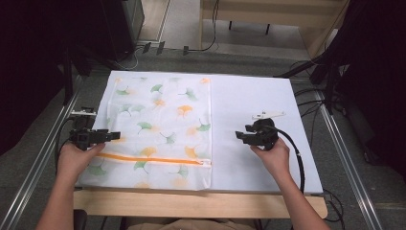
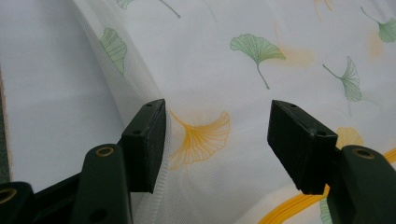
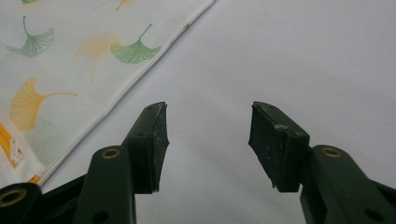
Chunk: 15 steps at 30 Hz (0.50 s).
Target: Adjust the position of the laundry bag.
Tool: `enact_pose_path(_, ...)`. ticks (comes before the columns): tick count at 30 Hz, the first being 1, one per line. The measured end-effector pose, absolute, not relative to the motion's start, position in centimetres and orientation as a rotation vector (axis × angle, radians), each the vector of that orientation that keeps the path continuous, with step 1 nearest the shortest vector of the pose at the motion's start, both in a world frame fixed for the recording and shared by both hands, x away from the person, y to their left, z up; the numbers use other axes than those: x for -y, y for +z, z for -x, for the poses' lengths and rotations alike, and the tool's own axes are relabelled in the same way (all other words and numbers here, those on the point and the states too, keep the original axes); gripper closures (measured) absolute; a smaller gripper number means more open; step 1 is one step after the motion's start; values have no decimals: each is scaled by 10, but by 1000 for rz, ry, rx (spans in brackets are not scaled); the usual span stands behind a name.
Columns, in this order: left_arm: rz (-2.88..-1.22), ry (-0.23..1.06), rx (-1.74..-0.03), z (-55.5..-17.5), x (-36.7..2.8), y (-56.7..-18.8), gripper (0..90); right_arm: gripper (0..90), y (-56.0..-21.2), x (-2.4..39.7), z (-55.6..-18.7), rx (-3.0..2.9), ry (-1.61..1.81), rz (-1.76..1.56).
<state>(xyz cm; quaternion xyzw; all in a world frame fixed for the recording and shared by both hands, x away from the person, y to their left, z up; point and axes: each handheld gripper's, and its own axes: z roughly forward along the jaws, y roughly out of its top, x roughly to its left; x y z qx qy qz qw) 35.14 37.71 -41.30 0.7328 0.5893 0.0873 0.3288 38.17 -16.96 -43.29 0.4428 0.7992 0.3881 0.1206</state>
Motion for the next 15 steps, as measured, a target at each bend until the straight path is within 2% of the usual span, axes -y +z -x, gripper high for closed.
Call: enact_pose_path(15, -1905, 266, -1558, -349, -385, -410, 379, 481, -432, 170, -382, -2335, 1128, -1291)
